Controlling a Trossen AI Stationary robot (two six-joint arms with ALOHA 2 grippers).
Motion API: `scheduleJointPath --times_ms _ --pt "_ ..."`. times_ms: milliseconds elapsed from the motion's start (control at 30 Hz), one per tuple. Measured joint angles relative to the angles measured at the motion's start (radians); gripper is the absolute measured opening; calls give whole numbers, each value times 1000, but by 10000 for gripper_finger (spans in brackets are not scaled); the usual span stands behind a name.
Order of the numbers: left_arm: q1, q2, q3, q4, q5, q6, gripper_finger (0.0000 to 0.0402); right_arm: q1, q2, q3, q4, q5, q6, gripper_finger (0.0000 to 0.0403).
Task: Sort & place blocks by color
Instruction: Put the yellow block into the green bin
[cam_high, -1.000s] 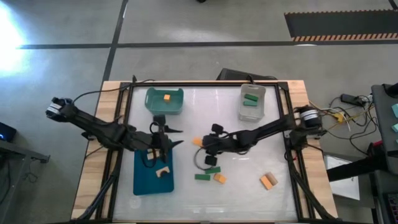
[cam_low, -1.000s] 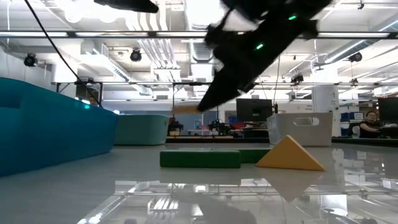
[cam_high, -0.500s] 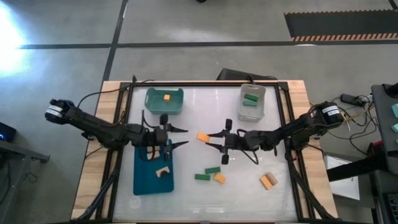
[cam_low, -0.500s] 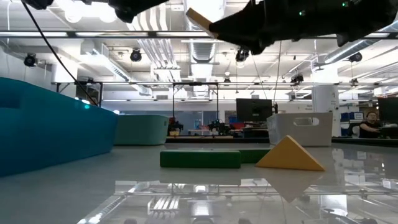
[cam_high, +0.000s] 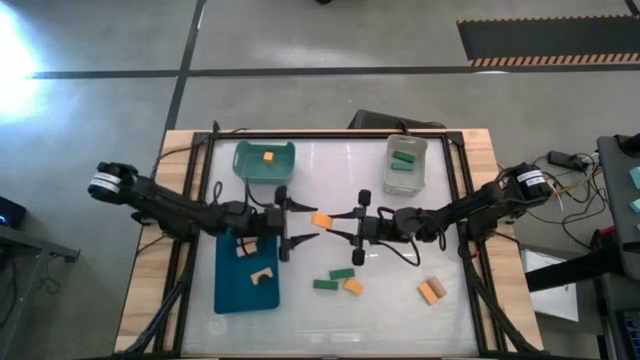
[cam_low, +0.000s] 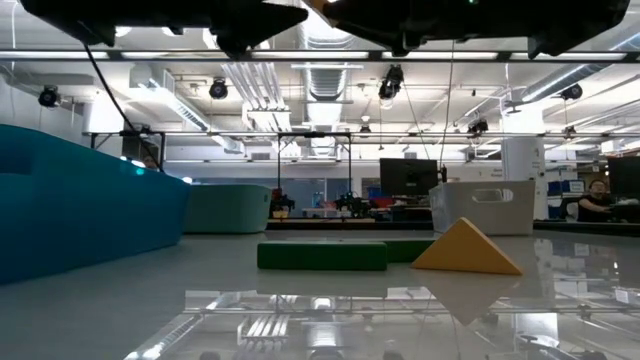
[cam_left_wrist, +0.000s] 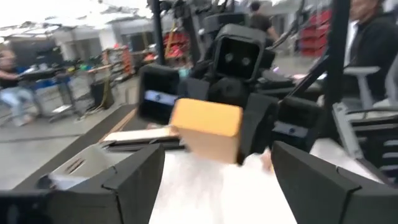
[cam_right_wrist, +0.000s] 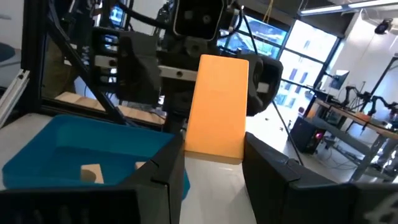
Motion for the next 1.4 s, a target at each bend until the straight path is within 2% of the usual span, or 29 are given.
scheduleJointPath --times_ms 200,367,500,733,867,1067,1233,1400 --pt "4 97 0 228 46 7 279 0 2 2 -9 -36 1 116" --pt "5 126 0 294 85 49 267 0 2 2 -13 -44 4 116" --pt "13 127 0 293 85 49 226 0 2 2 -17 -45 9 116" --pt "28 126 0 294 94 46 119 0 2 2 -21 -49 10 116" --pt "29 126 0 293 93 45 119 0 2 2 -22 -49 19 118" --pt "30 126 0 289 73 49 119 -1 2 2 -24 -20 37 205" --pt "39 78 1 164 -15 51 119 0 -6 2 -53 79 49 251" --pt "74 -33 57 -252 -240 50 119 0 -45 2 -157 192 83 259"
